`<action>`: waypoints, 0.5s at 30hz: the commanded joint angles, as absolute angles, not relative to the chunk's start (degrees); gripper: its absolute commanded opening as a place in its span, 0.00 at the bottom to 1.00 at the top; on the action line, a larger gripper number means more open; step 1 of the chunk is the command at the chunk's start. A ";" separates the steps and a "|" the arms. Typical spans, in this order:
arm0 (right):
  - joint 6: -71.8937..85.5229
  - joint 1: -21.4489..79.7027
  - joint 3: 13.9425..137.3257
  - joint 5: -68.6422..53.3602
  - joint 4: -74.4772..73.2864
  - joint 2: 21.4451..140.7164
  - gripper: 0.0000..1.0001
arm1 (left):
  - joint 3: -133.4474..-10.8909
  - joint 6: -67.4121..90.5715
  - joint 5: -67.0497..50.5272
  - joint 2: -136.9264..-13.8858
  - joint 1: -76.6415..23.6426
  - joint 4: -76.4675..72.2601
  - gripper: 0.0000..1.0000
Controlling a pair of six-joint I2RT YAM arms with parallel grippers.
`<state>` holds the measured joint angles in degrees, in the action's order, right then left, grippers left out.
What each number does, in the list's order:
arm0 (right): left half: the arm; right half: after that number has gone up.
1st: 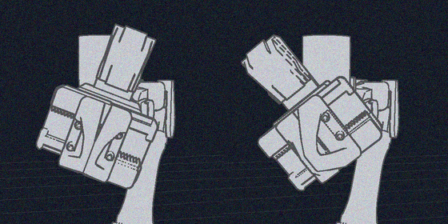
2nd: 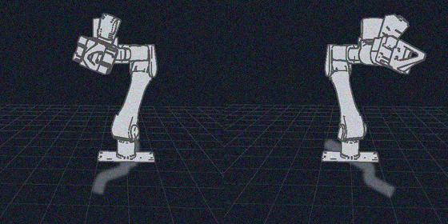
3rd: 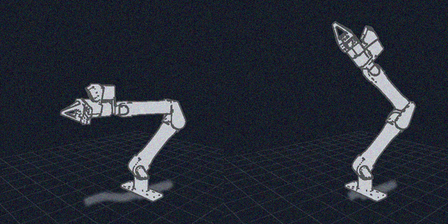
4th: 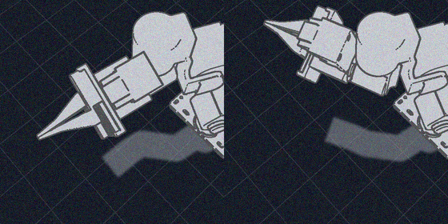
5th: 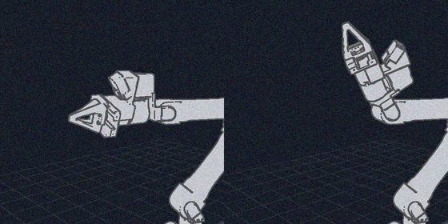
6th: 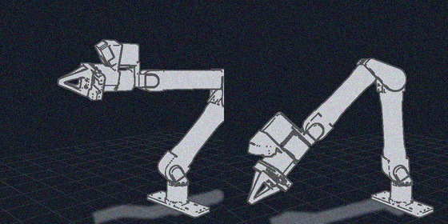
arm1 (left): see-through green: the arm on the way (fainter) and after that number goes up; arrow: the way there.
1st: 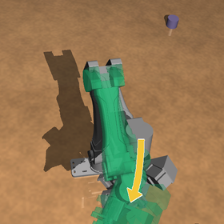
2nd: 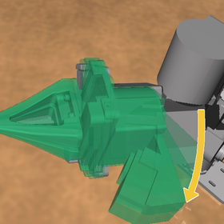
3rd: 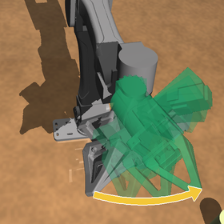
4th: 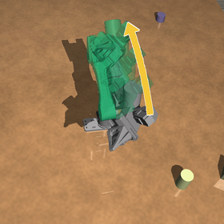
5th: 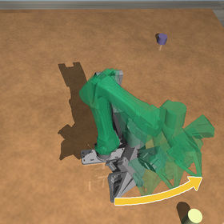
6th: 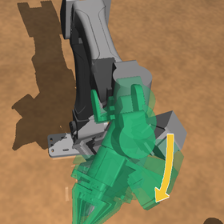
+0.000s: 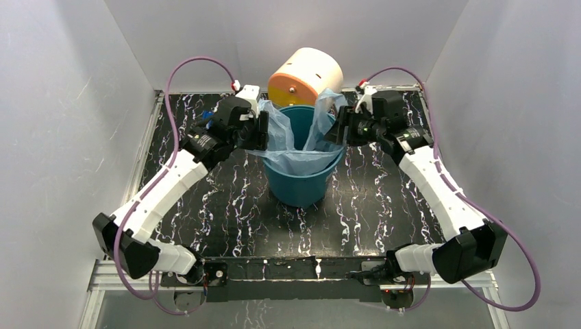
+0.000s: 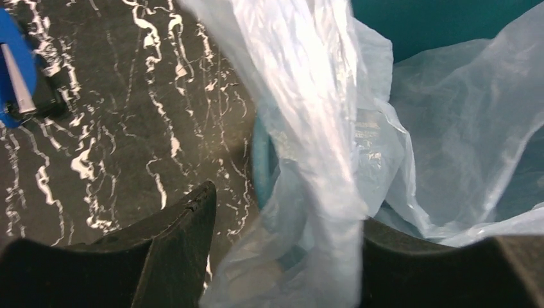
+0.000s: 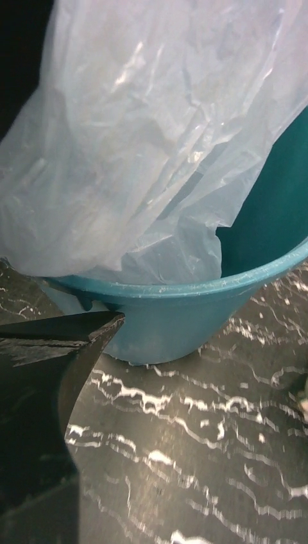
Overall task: Put the trash bags into the trash bin
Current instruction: Place the trash bag in the trash bin.
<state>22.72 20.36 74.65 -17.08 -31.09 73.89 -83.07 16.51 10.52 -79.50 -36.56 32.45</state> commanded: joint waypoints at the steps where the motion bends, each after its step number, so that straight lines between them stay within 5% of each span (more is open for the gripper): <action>1: 24.72 27.66 76.28 -20.28 -28.00 75.78 0.69 | -82.96 15.57 14.35 -72.03 -36.16 36.21 0.54; 7: 23.20 32.99 80.04 -6.55 -32.01 76.22 0.81 | -79.11 16.54 17.25 -64.75 -36.12 38.32 0.54; 11: 16.79 32.92 82.44 -0.53 -30.47 72.82 0.97 | -79.33 15.58 17.74 -62.84 -36.12 40.80 0.55; 15: 8.42 32.96 85.57 2.37 -29.37 70.71 0.99 | -81.43 14.29 18.47 -61.91 -36.12 42.29 0.56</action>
